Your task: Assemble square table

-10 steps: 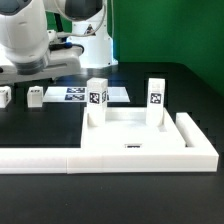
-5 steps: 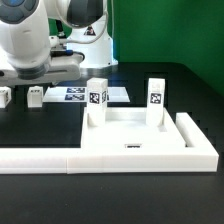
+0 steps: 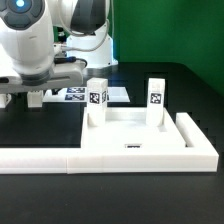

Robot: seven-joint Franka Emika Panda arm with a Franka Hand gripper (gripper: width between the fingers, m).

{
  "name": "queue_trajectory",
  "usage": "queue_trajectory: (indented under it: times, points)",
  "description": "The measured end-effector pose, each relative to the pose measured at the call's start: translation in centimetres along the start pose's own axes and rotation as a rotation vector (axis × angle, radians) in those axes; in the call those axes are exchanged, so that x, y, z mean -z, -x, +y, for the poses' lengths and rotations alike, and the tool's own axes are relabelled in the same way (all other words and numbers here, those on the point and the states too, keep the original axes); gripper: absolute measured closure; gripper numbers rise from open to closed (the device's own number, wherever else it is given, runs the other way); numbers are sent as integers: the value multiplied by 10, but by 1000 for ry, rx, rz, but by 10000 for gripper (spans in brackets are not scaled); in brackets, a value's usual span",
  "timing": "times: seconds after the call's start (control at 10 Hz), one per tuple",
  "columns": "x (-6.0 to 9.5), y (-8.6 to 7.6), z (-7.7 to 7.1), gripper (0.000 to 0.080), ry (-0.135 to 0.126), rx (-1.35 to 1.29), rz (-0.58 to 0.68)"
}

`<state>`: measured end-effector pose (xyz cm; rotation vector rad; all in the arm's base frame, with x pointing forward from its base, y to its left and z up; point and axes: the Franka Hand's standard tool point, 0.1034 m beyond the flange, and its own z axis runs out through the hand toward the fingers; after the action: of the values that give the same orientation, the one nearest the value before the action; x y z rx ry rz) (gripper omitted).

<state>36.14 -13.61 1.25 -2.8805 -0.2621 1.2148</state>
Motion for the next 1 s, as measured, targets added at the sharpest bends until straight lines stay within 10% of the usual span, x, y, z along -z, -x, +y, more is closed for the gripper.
queue_trajectory:
  times: [0.5,1.0]
  points:
    - [-5,-1,-3,511,5,37,6]
    - [3,0,-7,511,-28,119,-14]
